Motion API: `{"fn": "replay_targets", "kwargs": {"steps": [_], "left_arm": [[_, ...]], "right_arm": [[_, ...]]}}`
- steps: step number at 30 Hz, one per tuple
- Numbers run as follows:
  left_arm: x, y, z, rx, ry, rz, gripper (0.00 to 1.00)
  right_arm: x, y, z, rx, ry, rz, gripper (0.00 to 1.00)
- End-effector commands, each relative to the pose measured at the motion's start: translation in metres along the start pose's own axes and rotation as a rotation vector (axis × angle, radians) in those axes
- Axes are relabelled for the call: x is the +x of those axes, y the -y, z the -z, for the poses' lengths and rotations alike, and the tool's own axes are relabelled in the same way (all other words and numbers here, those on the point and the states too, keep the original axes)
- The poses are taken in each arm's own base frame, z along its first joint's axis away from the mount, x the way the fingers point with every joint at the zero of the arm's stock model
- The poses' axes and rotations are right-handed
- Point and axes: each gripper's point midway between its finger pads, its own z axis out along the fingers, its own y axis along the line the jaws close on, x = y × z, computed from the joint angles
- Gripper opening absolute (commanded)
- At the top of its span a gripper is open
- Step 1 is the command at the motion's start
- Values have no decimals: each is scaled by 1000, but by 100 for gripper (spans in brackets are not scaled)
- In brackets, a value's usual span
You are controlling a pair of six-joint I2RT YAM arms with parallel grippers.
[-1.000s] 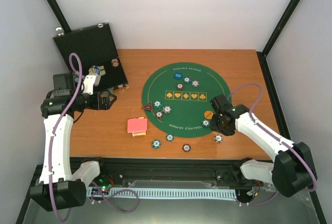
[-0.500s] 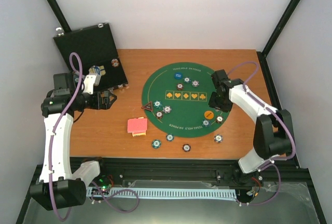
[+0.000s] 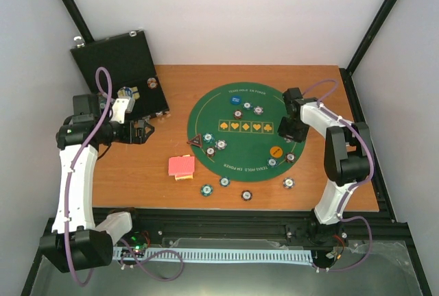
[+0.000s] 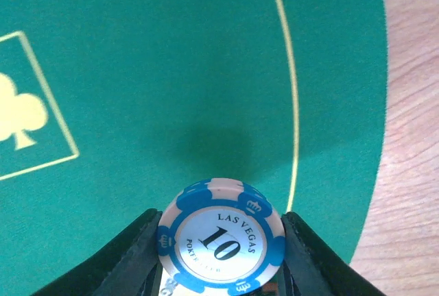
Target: Distribute texas hold em gaming equipment
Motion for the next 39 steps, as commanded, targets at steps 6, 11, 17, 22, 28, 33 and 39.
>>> {"fn": "replay_targets", "kwargs": {"steps": [6, 11, 17, 22, 28, 33, 39], "left_arm": [[-4, 0, 3, -7, 12, -52, 100], [-3, 0, 1, 2, 8, -48, 100], [4, -2, -2, 1, -11, -59, 100], [11, -2, -5, 8, -30, -66, 100], [28, -6, -16, 38, -110, -227, 100], [49, -9, -22, 85, -213, -370, 100], [72, 1, -24, 189, -264, -514, 100]], "right_arm": [[2, 22, -20, 16, -21, -31, 15], [13, 27, -28, 23, -36, -40, 17], [9, 29, -26, 35, -26, -35, 43], [-1, 29, -5, 34, 19, -53, 61], [-12, 28, 40, 10, 115, -75, 70], [-8, 10, 75, -44, 194, -48, 77], [27, -60, 103, -175, 247, 90, 86]]}}
